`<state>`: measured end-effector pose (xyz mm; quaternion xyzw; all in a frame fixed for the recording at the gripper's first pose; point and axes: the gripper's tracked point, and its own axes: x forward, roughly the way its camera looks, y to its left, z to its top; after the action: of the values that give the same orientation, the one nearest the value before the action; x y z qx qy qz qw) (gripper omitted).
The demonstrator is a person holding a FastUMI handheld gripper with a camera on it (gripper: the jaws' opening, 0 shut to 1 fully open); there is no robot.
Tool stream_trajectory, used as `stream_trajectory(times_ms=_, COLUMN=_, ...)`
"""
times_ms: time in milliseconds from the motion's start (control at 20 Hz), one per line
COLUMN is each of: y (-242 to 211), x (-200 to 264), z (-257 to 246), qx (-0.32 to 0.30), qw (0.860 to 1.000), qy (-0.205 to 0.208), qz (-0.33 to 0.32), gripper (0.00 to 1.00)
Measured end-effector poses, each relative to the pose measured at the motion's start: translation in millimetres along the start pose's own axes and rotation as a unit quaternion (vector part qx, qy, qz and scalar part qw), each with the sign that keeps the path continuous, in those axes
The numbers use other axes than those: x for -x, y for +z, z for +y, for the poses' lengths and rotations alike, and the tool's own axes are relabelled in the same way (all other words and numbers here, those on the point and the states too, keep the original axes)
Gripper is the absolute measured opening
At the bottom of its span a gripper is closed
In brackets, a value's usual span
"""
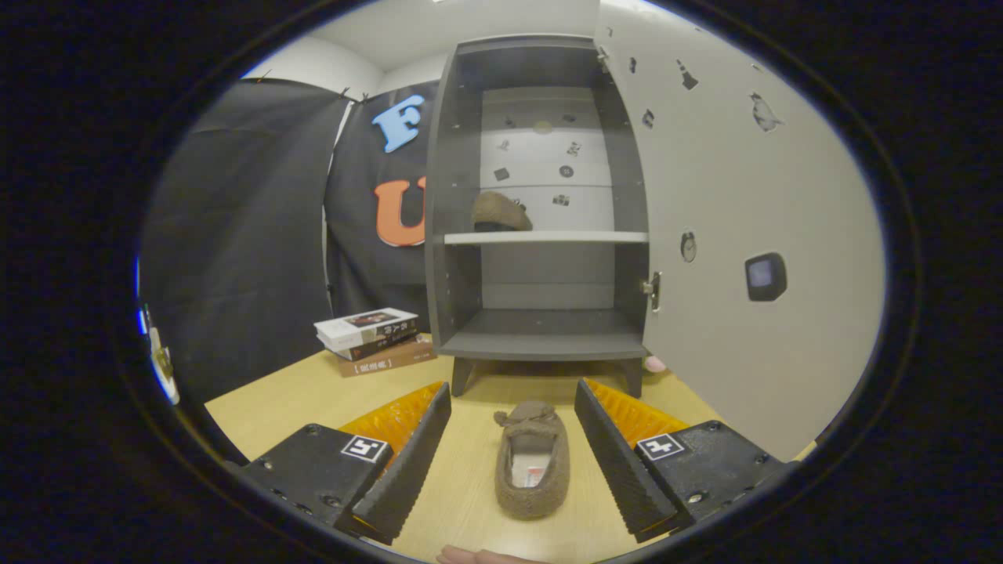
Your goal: Open the shoe cabinet door, grab the shoes and put them into the shoe cabinet, then close the shoe cabinet door.
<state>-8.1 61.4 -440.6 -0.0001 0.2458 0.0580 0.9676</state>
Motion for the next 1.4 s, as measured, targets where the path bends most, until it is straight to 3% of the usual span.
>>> stream_trajectory(times_ms=200, y=-45, x=-30, z=15, qx=-0.008, qw=0.999, qy=0.017, qz=0.046, gripper=1.0)
stream_trajectory(times_ms=300, y=-57, x=-49, z=15, qx=-0.014, qw=0.998, qy=0.012, qz=0.063, gripper=0.95)
stream_trajectory(times_ms=500, y=-97, x=-84, z=7, qx=-0.053, qw=0.989, qy=-0.026, qz=0.138, gripper=0.67)
stream_trajectory(times_ms=650, y=-92, x=-118, z=2, qx=-0.051, qw=0.991, qy=-0.036, qz=0.115, gripper=0.52)
stream_trajectory(times_ms=750, y=-98, x=-126, z=11, qx=-0.08, qw=0.988, qy=-0.011, qz=0.129, gripper=0.16)
stream_trajectory(times_ms=950, y=-91, x=-125, z=6, qx=-0.071, qw=0.991, qy=-0.01, qz=0.11, gripper=0.09)
stream_trajectory(times_ms=1400, y=-42, x=-86, z=15, qx=-0.056, qw=0.996, qy=0.016, qz=0.068, gripper=0.08)
